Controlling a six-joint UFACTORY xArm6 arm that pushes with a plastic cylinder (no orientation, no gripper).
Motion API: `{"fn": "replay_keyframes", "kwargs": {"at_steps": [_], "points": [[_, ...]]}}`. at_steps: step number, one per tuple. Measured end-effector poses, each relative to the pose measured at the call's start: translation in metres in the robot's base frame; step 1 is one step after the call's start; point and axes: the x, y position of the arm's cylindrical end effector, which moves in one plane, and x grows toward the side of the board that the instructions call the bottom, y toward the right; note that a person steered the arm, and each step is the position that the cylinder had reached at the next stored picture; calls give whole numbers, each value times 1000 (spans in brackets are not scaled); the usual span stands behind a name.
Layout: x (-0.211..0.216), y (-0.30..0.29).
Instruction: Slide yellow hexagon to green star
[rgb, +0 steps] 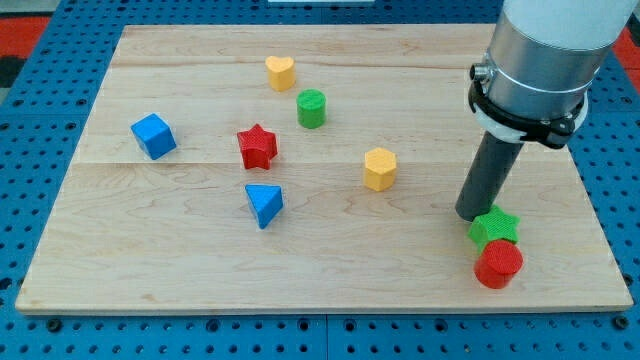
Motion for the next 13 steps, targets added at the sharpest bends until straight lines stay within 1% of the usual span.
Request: {"fn": "replay_keyframes", "kwargs": {"at_steps": [2, 3, 4, 6, 7, 8, 9, 12, 13], "points": [[5, 0], [-6, -2], [-46, -21], [-90, -92], [-97, -112], [-97, -134], [-89, -134], [-43, -137], [-23, -147]]}}
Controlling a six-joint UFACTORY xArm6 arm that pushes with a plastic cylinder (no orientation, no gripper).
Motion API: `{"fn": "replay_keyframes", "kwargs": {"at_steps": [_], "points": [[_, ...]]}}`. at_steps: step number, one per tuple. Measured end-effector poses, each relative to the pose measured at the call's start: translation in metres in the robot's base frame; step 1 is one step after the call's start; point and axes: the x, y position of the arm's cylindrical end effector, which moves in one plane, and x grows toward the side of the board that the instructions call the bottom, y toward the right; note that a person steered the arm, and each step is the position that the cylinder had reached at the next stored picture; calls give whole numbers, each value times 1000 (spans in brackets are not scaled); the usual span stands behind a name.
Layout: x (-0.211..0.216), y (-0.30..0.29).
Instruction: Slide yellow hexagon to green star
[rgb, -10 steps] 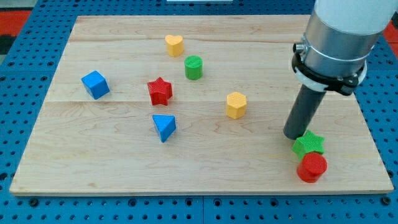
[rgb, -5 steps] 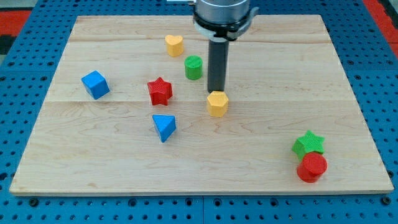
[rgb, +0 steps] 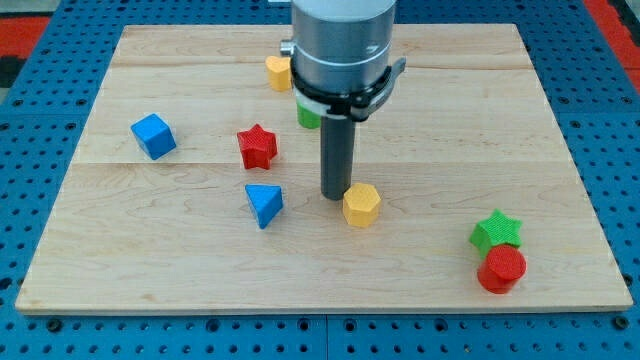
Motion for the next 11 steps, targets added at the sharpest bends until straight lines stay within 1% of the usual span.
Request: {"fn": "replay_keyframes", "kwargs": {"at_steps": [1, 2, 8, 11], "points": [[17, -3], [19, 6], [21, 102], [22, 134]]}}
